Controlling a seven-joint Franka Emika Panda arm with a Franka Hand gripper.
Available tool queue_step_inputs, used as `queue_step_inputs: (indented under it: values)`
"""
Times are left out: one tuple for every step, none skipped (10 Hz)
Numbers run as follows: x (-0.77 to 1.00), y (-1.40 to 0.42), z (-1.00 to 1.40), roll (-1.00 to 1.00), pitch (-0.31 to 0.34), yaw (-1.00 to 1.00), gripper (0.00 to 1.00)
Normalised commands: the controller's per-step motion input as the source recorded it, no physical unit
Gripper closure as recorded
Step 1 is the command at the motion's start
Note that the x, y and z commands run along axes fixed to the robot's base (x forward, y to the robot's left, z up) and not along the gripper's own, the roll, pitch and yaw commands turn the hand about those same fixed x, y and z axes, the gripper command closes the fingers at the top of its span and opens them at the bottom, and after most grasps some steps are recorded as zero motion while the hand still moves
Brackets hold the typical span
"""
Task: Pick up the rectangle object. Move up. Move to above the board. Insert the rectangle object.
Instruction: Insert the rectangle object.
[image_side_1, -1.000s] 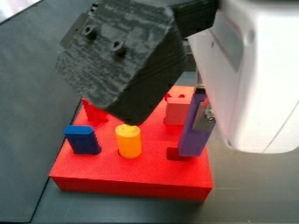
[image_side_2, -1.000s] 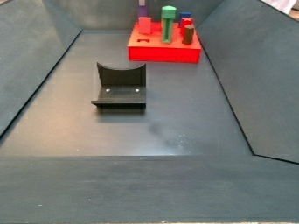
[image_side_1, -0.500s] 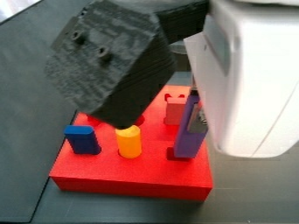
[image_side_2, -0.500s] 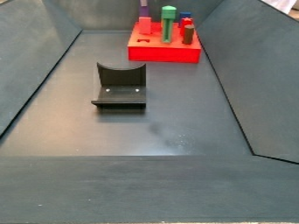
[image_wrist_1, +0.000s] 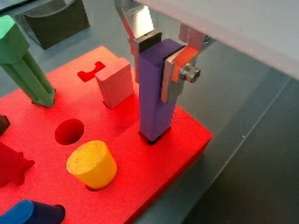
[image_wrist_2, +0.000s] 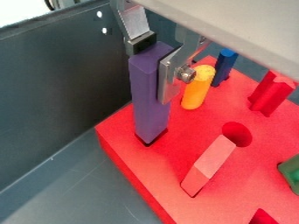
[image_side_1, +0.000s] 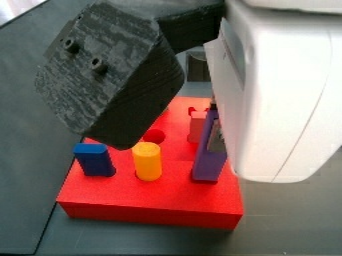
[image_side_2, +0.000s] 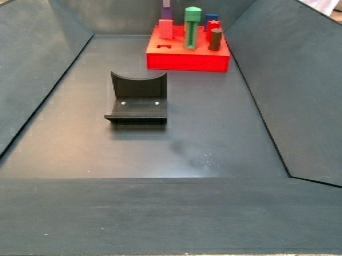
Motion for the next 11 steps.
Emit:
queue_step_inputs:
  values:
    - [-0.06,0.0,-0.25,0.01,-0.01,0.0,1.0]
    - [-0.06,0.0,-0.29,0.03,-0.007,0.0,1.0]
    - [-0.03,0.0,-0.26,0.02,-0.001,0.0,1.0]
    - [0.0,-0.02,-0.26,0.0,-0.017,0.0,1.0]
    - [0.07,-0.05,-0.15,0.0,0.0,0.0,1.0]
    - [0.28,0.0,-0.21,0.01,0.007,0.0,1.0]
    - [0.35,0.0,-0.26,0.04,0.07,-0.01,1.0]
    - [0.29,0.0,-0.28,0.06,0.099,0.0,1.0]
    - [0.29,0.0,-0.29,0.1,0.16,0.0,1.0]
    - [0.14,0.0,-0.34,0.12,0.144,-0.01,1.0]
    - [0.14,0.12,-0.52,0.2,0.17,0.0,1.0]
